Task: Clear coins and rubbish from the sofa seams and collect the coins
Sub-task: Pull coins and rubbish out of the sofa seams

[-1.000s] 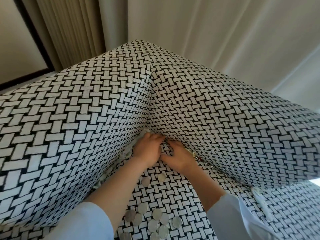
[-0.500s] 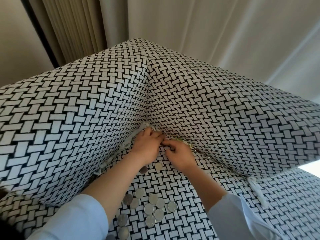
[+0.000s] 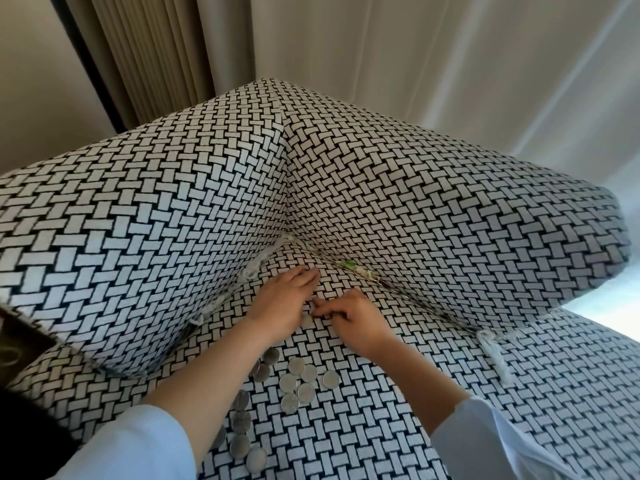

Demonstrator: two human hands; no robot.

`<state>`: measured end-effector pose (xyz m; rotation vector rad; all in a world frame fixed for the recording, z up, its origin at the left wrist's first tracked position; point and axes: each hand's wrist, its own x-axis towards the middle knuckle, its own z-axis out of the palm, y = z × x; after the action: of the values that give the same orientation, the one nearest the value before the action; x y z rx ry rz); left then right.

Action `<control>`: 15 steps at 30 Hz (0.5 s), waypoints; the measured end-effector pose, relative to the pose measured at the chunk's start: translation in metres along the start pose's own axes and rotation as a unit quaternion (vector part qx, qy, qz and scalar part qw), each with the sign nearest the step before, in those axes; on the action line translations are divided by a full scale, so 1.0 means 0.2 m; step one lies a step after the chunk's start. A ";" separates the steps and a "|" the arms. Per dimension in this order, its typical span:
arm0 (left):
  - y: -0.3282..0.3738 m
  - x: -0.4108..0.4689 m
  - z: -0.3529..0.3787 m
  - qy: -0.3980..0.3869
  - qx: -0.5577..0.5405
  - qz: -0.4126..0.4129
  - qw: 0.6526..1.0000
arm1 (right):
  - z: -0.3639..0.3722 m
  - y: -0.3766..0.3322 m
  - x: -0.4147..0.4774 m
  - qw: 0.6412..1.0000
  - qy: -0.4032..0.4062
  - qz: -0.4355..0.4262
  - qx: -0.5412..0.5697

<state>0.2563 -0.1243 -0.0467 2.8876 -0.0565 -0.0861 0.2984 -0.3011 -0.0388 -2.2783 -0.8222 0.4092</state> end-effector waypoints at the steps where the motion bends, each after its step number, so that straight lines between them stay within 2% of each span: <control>1: 0.01 -0.02 0.00 0.019 -0.003 0.012 1.000 | -0.01 0.00 -0.01 1.000 -0.005 0.003 0.019; 4: 0.04 -0.09 -0.02 0.096 -0.048 0.023 0.994 | -0.06 -0.02 -0.03 0.988 -0.008 0.056 0.145; 7: 0.09 -0.15 -0.04 0.137 -0.089 -0.002 0.987 | -0.09 -0.01 -0.03 0.968 0.069 0.120 0.207; 9: 0.12 -0.17 -0.05 0.143 -0.103 -0.016 0.984 | -0.09 0.00 -0.02 0.970 0.119 0.135 0.162; 11: 0.13 -0.17 -0.05 0.130 -0.116 -0.022 0.984 | -0.09 0.01 0.00 0.978 0.135 0.121 0.098; 15: 0.14 -0.17 -0.04 0.145 -0.155 -0.040 0.976 | -0.11 0.02 0.07 0.991 0.062 0.117 -0.012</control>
<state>0.2229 -0.1471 -0.0306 2.5585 0.1160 0.2865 0.3213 -0.3039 -0.0261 -2.4047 -0.5008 0.3591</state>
